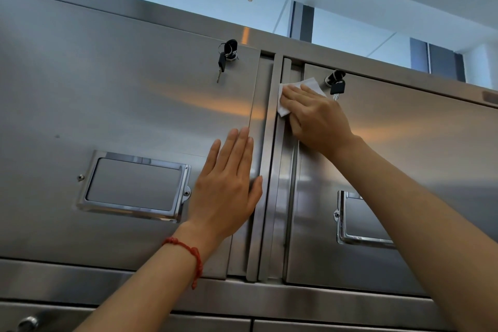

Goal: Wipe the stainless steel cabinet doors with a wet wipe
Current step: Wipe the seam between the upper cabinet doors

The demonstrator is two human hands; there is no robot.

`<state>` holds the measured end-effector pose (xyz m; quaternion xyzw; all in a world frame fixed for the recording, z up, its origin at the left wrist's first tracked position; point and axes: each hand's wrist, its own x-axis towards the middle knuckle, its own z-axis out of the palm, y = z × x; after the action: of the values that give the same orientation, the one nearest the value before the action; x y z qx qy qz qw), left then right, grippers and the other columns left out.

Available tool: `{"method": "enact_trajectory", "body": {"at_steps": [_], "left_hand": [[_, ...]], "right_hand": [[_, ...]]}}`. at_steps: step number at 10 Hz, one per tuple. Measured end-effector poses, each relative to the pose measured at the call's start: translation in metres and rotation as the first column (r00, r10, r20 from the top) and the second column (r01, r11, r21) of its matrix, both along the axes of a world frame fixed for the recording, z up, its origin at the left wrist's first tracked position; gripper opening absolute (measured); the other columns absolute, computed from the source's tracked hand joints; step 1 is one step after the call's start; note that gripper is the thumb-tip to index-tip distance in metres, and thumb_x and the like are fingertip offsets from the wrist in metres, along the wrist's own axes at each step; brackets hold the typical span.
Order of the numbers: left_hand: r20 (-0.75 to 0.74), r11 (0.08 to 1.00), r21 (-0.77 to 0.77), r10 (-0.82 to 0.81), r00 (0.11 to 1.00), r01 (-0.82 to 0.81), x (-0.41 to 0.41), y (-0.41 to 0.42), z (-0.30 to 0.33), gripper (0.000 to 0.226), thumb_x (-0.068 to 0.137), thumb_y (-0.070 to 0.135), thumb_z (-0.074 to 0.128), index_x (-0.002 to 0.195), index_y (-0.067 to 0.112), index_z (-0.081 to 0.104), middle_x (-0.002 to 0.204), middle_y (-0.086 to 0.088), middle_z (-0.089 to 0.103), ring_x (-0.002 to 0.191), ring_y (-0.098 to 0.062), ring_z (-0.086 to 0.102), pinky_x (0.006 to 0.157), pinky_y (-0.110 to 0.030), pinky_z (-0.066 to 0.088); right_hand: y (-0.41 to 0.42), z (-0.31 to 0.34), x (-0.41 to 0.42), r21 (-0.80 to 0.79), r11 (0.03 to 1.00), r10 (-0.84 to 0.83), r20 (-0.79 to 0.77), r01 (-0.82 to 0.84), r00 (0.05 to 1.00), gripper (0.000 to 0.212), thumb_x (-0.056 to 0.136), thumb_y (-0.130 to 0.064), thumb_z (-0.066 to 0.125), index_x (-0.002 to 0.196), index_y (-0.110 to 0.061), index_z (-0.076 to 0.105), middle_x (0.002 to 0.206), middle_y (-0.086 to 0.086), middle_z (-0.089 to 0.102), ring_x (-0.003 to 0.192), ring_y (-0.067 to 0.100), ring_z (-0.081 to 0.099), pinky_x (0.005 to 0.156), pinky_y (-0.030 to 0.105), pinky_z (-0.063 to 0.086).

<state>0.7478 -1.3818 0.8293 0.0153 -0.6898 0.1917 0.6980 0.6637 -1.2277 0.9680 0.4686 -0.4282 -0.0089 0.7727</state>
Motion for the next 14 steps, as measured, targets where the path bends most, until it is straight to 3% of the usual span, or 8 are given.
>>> {"method": "enact_trajectory", "body": {"at_steps": [5, 7, 9, 11, 13, 14], "left_hand": [[-0.004, 1.000, -0.001, 0.001, 1.000, -0.001, 0.001, 0.000, -0.001, 0.063, 0.100, 0.040, 0.010, 0.140, -0.003, 0.036, 0.148, -0.021, 0.032, 0.139, -0.032, 0.028, 0.111, -0.046, 0.022], [-0.009, 1.000, -0.006, 0.006, 1.000, -0.007, 0.001, 0.001, 0.000, 0.060, 0.099, 0.038, 0.020, 0.140, -0.003, 0.037, 0.148, -0.021, 0.032, 0.139, -0.032, 0.029, 0.110, -0.046, 0.022], [-0.002, 1.000, 0.005, -0.004, 1.000, 0.004, 0.001, 0.000, 0.000, 0.064, 0.101, 0.040, 0.009, 0.140, -0.002, 0.036, 0.148, -0.020, 0.032, 0.139, -0.031, 0.028, 0.110, -0.046, 0.023], [0.006, 1.000, 0.009, 0.012, 1.000, -0.012, 0.000, 0.000, -0.001, 0.064, 0.101, 0.040, 0.008, 0.141, -0.002, 0.035, 0.149, -0.020, 0.030, 0.140, -0.031, 0.027, 0.110, -0.046, 0.023], [0.005, 1.000, 0.007, 0.007, 1.000, -0.007, 0.001, 0.001, -0.001, 0.064, 0.101, 0.040, 0.008, 0.141, -0.002, 0.034, 0.149, -0.020, 0.030, 0.139, -0.031, 0.027, 0.110, -0.046, 0.022], [0.007, 1.000, 0.008, 0.007, 1.000, -0.007, 0.001, 0.001, -0.001, 0.064, 0.101, 0.040, 0.007, 0.141, -0.002, 0.034, 0.149, -0.020, 0.030, 0.139, -0.031, 0.027, 0.110, -0.046, 0.023]], "right_hand": [[-0.004, 0.001, 0.004, -0.044, 0.999, 0.005, 0.035, -0.003, 0.999, 0.033, 0.072, 0.002, 0.059, 0.102, 0.007, 0.070, 0.108, 0.023, 0.067, 0.097, 0.036, 0.067, 0.092, 0.042, 0.041], [-0.002, -0.003, -0.003, -0.011, 1.000, -0.003, 0.021, 0.003, 1.000, 0.032, 0.074, 0.003, 0.059, 0.104, 0.006, 0.069, 0.110, 0.024, 0.067, 0.099, 0.035, 0.067, 0.093, 0.043, 0.043], [-0.005, 0.013, 0.001, -0.052, 0.997, -0.051, 0.031, 0.052, 0.998, 0.034, 0.071, 0.002, 0.059, 0.103, 0.009, 0.068, 0.108, 0.026, 0.066, 0.098, 0.039, 0.066, 0.091, 0.043, 0.037], [-0.004, 0.029, 0.007, -0.066, 0.994, -0.087, 0.053, 0.090, 0.995, 0.040, 0.062, 0.011, 0.072, 0.102, 0.009, 0.069, 0.107, 0.025, 0.068, 0.095, 0.039, 0.067, 0.081, 0.048, 0.051], [-0.004, 0.038, 0.004, -0.061, 0.992, -0.105, 0.047, 0.107, 0.993, 0.038, 0.068, 0.009, 0.061, 0.106, 0.010, 0.067, 0.110, 0.027, 0.065, 0.098, 0.040, 0.066, 0.093, 0.046, 0.035], [-0.005, 0.034, 0.004, -0.063, 0.994, -0.091, 0.055, 0.094, 0.994, 0.040, 0.068, 0.005, 0.054, 0.105, 0.010, 0.068, 0.110, 0.026, 0.066, 0.097, 0.038, 0.067, 0.093, 0.044, 0.036]]}}
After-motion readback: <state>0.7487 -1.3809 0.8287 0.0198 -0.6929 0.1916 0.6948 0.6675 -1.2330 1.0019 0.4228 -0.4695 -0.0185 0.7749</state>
